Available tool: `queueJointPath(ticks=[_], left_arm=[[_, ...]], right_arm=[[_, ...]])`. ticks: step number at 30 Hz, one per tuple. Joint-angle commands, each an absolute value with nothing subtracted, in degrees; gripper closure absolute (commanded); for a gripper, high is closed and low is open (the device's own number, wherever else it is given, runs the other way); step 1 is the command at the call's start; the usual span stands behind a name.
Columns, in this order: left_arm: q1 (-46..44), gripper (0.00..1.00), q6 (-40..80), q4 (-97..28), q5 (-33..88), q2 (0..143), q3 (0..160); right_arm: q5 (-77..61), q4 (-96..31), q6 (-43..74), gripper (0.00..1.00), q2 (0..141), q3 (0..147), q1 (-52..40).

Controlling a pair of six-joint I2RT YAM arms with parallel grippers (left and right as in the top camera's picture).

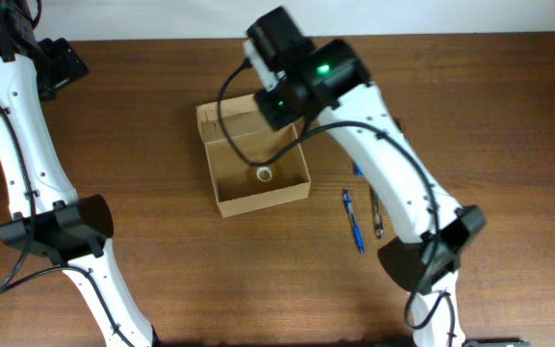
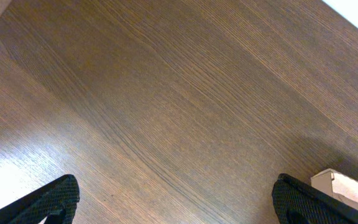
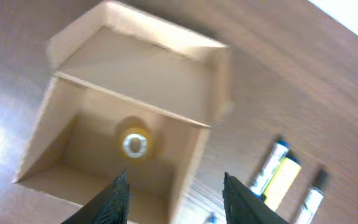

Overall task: Pack container
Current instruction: 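Grasp the blue-capped whiteboard marker with the right gripper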

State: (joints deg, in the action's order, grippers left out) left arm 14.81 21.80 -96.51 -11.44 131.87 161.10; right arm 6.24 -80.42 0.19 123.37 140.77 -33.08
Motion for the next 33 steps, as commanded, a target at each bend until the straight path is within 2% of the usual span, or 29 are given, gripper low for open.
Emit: queueJointPath(ticks=[1, 8, 15, 24, 31, 33], left_arm=[[15.1, 0.00, 20.9, -96.7, -12.3, 132.2, 161.3], [15.1, 0.00, 20.9, -96.7, -12.3, 132.3, 161.3], [15.1, 0.00, 20.9, -96.7, -12.3, 132.3, 161.3], [15.1, 0.00, 20.9, -96.7, -12.3, 132.3, 161.3], [15.1, 0.00, 20.9, -96.7, -12.3, 132.3, 161.3], [15.1, 0.00, 20.9, -96.7, -12.3, 132.2, 161.3]], right_arm=[[9.7, -81.1, 5.1, 0.56, 124.2, 139.2, -27.3], [2.6, -78.6, 11.8, 0.61, 127.7, 129.1, -16.1], [-2.6, -69.4, 13.0, 0.62, 128.8, 114.5, -10.3], [-3.6, -59.5, 13.0, 0.61, 128.8, 101.5, -10.2], [-5.0, -55.8, 13.0, 0.62, 128.9, 96.6, -10.2], [-5.0, -55.2, 13.0, 0.67, 128.9, 96.1, -10.2]])
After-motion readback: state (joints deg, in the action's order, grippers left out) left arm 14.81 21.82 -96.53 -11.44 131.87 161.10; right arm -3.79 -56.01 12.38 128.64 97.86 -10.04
